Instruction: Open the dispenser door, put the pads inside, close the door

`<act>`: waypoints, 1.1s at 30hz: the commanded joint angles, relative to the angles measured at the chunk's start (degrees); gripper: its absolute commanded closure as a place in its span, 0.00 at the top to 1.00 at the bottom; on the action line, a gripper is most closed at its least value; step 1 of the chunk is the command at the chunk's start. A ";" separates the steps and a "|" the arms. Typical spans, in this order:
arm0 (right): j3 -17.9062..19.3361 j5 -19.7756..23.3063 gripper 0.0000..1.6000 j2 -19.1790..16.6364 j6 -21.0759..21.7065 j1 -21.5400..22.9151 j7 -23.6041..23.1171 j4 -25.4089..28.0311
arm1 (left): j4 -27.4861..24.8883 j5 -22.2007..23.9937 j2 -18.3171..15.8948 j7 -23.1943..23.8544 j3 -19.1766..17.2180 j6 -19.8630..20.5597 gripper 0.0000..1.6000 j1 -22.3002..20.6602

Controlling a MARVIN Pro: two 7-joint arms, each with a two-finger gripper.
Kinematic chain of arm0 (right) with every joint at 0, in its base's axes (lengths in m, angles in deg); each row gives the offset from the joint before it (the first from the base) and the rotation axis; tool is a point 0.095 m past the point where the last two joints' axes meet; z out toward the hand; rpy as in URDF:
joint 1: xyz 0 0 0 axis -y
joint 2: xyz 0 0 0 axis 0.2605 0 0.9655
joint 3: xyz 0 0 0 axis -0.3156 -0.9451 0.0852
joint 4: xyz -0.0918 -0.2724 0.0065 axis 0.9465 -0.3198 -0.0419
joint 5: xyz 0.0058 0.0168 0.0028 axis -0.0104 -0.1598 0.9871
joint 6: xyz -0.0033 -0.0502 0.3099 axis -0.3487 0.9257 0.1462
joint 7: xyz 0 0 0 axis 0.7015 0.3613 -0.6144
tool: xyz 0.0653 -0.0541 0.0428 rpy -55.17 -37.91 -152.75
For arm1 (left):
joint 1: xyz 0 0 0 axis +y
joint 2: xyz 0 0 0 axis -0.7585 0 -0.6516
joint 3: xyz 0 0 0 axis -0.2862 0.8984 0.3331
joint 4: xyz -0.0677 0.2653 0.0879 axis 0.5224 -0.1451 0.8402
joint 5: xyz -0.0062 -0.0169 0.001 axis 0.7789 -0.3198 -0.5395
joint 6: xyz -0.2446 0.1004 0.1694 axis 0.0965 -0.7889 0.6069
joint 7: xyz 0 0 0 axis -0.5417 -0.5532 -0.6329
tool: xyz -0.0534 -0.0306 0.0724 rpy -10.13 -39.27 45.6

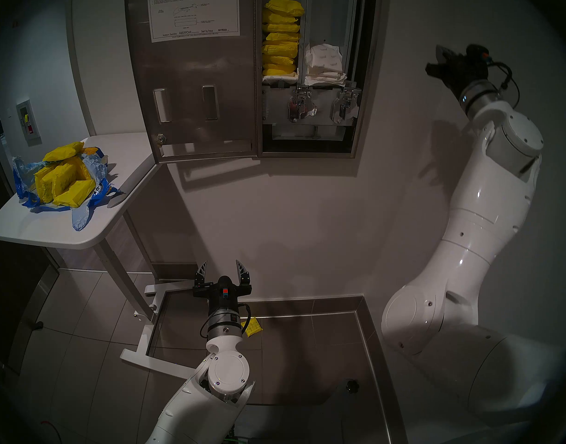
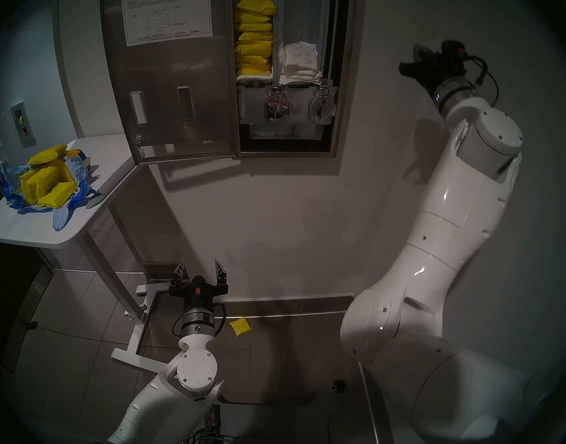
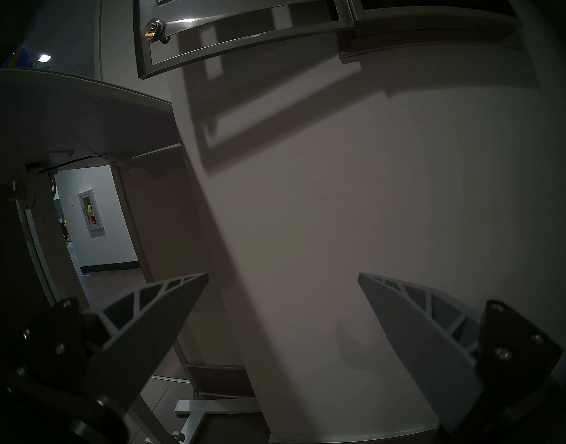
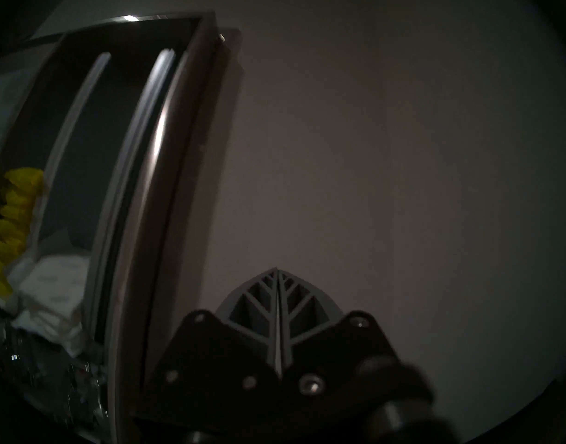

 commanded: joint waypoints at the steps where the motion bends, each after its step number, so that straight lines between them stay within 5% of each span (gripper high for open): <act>1: 2.97 -2.31 0.00 2.83 6.30 -6.89 -2.71 6.64 | -2.04 -0.31 -0.10 0.01 -0.15 -0.58 1.00 -1.03; 18: 2.56 -6.02 0.00 4.83 17.53 -22.46 -12.43 18.28 | -2.70 -0.22 -0.35 0.22 -0.15 -0.45 1.00 -0.75; 33: 0.47 -4.79 0.00 3.96 14.33 -27.80 -12.95 16.94 | -2.93 -0.09 -0.50 0.31 -0.11 -0.34 1.00 -0.67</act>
